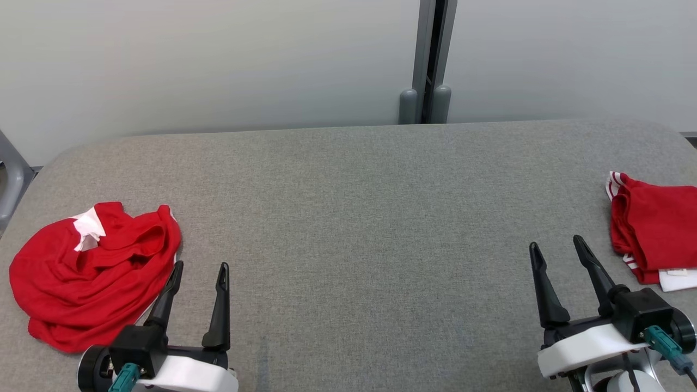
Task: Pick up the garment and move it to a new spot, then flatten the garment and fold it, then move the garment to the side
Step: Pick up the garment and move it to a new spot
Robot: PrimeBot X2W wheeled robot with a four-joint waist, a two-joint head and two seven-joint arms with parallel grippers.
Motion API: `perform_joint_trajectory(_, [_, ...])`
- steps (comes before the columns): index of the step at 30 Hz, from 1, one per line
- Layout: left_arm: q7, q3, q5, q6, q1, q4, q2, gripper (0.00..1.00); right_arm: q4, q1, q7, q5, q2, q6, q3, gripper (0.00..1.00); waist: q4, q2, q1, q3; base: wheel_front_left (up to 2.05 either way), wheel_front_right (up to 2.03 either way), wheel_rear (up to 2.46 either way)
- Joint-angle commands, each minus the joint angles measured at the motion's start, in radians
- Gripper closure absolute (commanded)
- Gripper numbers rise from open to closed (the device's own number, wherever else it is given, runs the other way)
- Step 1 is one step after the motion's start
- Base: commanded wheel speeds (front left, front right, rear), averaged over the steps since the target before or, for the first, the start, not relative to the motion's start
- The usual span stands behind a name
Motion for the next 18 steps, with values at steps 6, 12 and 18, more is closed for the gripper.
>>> perform_joint_trajectory(6, [-0.004,-0.003,-0.005,0.009,-0.005,0.003,0.003,0.00,0.007,-0.008,-0.007,0.010,-0.003,-0.001,-0.002,0.00,-0.003,-0.0001,0.0000,-0.001,0.00,0.00,0.00])
perform_joint_trajectory(12, [-0.004,0.003,-0.001,0.008,-0.009,0.002,0.002,0.00,0.005,-0.009,-0.007,0.024,-0.003,-0.001,-0.007,0.00,-0.003,-0.0001,0.0000,0.001,0.00,0.00,0.00])
perform_joint_trajectory(18, [-0.004,-0.001,0.003,0.000,-0.019,0.007,0.003,0.00,0.002,-0.012,-0.007,0.035,-0.003,-0.001,0.019,0.00,0.020,-0.0001,0.0000,0.009,0.00,0.00,0.00])
